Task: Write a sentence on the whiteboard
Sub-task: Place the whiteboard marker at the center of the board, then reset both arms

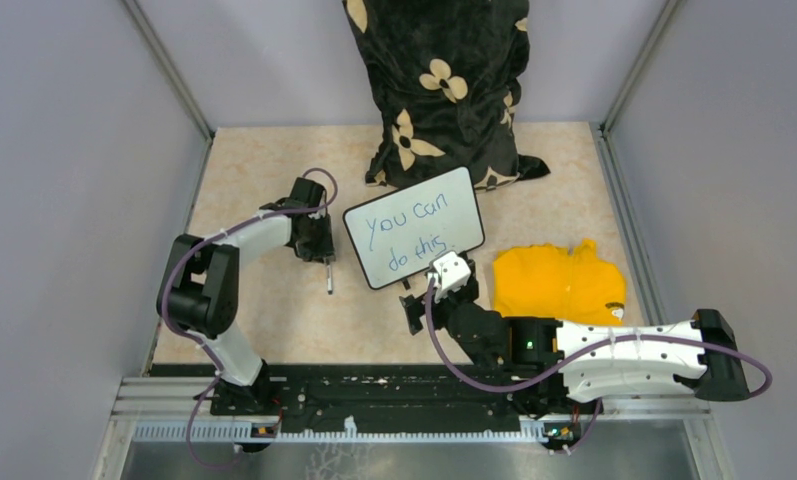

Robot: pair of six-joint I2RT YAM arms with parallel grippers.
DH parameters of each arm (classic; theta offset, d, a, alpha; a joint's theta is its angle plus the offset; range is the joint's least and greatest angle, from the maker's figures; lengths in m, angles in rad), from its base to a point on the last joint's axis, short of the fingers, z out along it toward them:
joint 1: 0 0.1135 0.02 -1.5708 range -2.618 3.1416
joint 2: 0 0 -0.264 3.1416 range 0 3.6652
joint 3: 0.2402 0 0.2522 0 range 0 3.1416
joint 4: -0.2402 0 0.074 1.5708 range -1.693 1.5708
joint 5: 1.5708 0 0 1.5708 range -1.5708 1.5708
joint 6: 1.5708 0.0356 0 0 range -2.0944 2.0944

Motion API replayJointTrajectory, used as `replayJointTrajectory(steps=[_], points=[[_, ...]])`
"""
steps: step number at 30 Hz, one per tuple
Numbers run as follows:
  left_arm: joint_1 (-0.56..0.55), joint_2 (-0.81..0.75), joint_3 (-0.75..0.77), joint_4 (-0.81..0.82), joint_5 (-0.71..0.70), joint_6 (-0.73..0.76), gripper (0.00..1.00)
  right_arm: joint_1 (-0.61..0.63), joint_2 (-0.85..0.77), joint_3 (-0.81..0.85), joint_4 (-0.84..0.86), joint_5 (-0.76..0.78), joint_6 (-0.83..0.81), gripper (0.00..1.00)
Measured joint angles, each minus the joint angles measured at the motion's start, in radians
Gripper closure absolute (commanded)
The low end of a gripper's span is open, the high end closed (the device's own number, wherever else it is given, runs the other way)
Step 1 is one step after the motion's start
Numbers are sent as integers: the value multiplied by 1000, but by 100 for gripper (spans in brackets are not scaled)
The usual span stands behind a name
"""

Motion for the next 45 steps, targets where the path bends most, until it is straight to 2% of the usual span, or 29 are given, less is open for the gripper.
replayJointTrajectory(steps=[12,16,18,24,29,35,39,45], points=[[0,-105,-45,3,-45,-8,40,0,0,0,2,1,0,5],[0,-221,-85,26,-63,-18,34,0,0,0,6,5,4,1],[-2,-286,-105,40,-72,-26,26,0,0,0,19,18,6,1],[-11,-502,-154,94,-98,-55,13,0,74,24,54,158,50,1],[-13,-606,-157,97,-166,-163,2,0,144,59,70,237,68,1],[-13,-647,-137,19,-251,-313,1,-65,188,122,41,224,95,1],[-13,-724,-137,-3,-214,-379,1,-176,189,169,32,153,109,1],[-13,-864,-152,1,-169,-406,1,-264,229,248,-52,116,154,1]])
